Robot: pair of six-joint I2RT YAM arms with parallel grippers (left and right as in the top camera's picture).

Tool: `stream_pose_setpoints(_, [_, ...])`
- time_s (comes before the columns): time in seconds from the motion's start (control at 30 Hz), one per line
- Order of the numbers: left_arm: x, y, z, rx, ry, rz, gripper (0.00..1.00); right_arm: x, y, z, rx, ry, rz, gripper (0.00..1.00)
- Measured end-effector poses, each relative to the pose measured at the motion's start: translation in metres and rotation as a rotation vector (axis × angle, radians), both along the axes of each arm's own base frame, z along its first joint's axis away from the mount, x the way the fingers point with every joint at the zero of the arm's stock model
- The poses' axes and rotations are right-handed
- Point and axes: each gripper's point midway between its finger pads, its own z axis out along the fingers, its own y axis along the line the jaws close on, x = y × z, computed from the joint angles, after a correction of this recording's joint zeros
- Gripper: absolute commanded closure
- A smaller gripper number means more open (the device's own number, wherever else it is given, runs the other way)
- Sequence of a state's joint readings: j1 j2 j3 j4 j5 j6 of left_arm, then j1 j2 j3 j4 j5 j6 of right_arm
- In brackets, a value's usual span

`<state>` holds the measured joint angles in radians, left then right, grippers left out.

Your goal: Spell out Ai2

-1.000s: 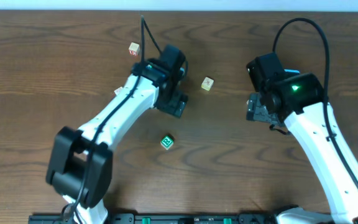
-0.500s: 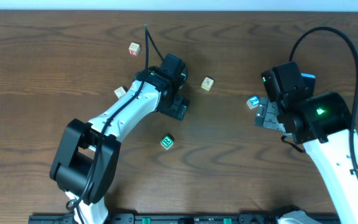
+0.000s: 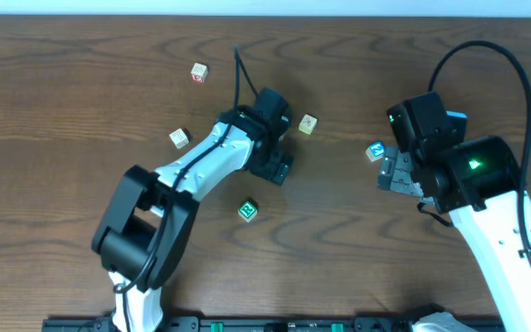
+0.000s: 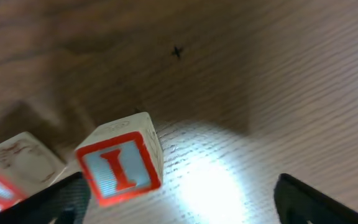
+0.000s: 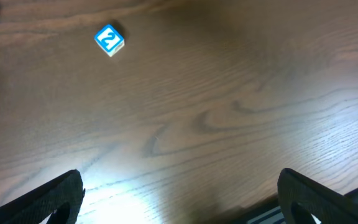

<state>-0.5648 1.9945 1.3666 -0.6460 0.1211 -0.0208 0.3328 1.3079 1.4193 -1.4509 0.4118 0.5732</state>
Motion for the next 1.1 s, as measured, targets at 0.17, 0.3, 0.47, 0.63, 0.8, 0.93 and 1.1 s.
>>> stream_pose_setpoints(0.17, [0.003, 0.006, -0.015, 0.046, 0.002, 0.013, 0.08, -0.001, 0.0, 0.0, -0.001, 0.004, 0.0, 0.01])
stream_pose_setpoints(0.3, [0.009, 0.006, -0.015, 0.046, -0.022, 0.02, 0.11, -0.001, 0.0, 0.0, 0.0, 0.004, 0.001, 0.01])
stream_pose_setpoints(0.47, [0.018, 0.002, -0.012, 0.024, -0.057, 0.059, 0.32, -0.001, 0.0, 0.0, 0.002, 0.005, 0.001, 0.01])
stream_pose_setpoints(0.63, [0.021, 0.006, -0.012, 0.042, -0.069, 0.096, 0.47, -0.001, 0.0, -0.001, 0.002, 0.006, 0.0, 0.01])
stream_pose_setpoints(0.8, [0.022, 0.008, -0.012, 0.052, -0.075, 0.111, 0.58, -0.001, 0.0, -0.001, 0.002, 0.006, 0.0, 0.01])
stream_pose_setpoints(0.93, [0.025, 0.011, -0.012, 0.065, -0.088, 0.131, 0.61, -0.001, 0.0, -0.001, 0.002, 0.006, 0.0, 0.01])
stream_pose_setpoints(1.1, [0.032, 0.009, -0.009, 0.052, -0.118, 0.154, 0.62, -0.001, 0.0, -0.001, 0.002, 0.007, 0.0, 0.01])
